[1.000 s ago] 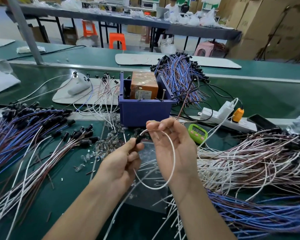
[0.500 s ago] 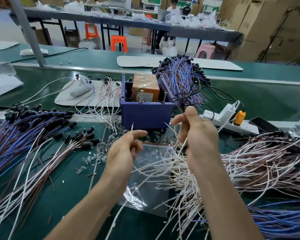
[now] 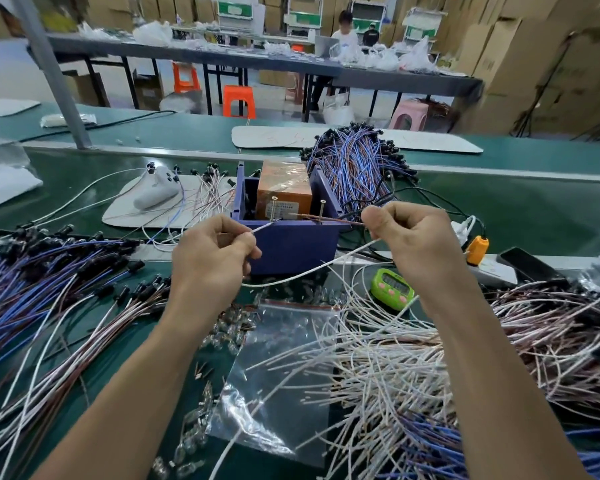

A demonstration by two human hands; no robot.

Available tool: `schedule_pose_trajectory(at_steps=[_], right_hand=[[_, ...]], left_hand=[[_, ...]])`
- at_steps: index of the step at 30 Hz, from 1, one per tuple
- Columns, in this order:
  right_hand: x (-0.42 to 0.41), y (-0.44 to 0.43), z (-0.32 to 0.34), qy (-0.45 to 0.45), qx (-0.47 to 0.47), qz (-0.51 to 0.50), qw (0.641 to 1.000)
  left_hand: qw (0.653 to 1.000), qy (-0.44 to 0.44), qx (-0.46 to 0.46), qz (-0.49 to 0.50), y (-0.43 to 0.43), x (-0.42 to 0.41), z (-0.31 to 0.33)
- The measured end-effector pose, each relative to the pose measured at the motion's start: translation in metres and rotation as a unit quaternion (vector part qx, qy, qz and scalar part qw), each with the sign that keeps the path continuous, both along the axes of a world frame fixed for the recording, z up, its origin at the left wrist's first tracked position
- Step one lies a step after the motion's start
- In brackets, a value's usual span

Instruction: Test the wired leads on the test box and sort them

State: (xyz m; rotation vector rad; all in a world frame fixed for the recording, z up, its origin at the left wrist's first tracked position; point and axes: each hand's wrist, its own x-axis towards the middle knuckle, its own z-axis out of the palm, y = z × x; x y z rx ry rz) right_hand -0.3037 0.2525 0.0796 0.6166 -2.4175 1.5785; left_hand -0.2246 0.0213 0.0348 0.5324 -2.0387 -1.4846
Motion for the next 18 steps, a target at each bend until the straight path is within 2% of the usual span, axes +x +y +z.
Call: schedule_pose_trajectory(at_steps=[5,9,18], right_hand=[[-0.019,0.004,0.001,-0.009,0.031,0.021,0.999],[-0.025,0.006,-0.003,-0.022,0.021,0.032,0.999],[-0.031,0.008,0.009,-0.056,0.016,0.103,0.993]], left_hand=[[0.999,0.005,-0.047,0.026,-0.008,-0.014,0.006],[0.996,0.008,-0.086,0.028,-0.009,-0.021,0.008],[0.995,0.012,-0.094,0.04,-0.012,-0.022,0.001]])
